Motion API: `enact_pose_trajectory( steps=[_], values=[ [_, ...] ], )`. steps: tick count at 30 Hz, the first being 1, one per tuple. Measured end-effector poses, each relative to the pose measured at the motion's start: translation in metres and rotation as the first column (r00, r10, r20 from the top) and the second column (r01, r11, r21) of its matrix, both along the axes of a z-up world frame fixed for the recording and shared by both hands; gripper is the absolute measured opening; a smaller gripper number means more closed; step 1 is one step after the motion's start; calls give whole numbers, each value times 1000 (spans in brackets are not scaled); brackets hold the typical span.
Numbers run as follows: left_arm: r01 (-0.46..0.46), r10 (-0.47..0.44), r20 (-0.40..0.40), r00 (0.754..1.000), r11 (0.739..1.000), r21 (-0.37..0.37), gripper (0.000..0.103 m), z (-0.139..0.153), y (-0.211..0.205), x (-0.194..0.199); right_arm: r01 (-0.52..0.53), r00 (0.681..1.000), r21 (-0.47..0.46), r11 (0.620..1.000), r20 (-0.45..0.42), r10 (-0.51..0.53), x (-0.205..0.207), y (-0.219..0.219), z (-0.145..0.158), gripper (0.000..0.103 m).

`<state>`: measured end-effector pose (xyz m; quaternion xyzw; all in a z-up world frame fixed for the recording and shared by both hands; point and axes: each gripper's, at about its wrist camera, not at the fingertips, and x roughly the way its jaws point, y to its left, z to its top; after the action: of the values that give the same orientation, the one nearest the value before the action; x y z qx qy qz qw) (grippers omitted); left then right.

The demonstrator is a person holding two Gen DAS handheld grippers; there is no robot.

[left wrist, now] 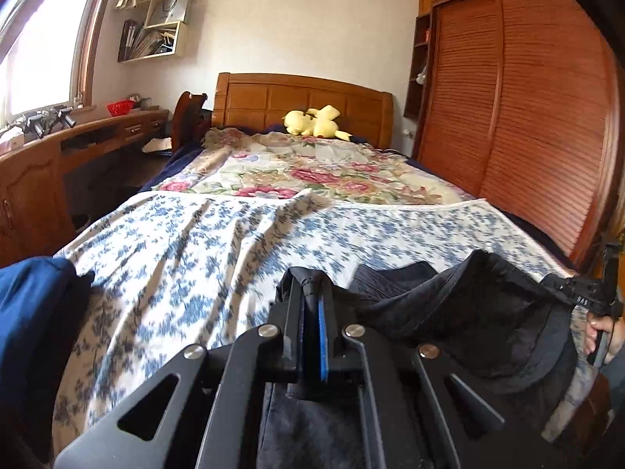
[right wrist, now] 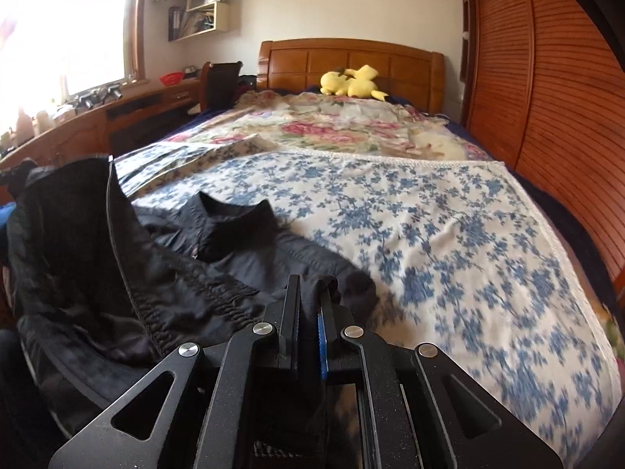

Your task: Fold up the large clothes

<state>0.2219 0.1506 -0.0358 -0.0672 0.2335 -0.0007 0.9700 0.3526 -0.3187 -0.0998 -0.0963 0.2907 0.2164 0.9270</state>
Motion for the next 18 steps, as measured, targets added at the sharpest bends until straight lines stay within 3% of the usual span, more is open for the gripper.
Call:
enact_pose_trajectory(
  steps=[10, 16, 18],
  values=[
    [-3, 3, 20, 1000, 1000, -6, 7, -5, 5, 58, 74, 997, -5, 997, -28, -74, 117, 30, -8, 4],
    [41, -40, -28, 999, 998, 37, 10, -25, -4, 63, 50, 998, -95, 994, -45, -54, 134, 58, -29, 4],
    [53, -51, -41, 998, 998, 44, 21, -28, -5, 64, 56, 997, -110, 992, -54, -62, 135, 59, -35, 6]
  ],
)
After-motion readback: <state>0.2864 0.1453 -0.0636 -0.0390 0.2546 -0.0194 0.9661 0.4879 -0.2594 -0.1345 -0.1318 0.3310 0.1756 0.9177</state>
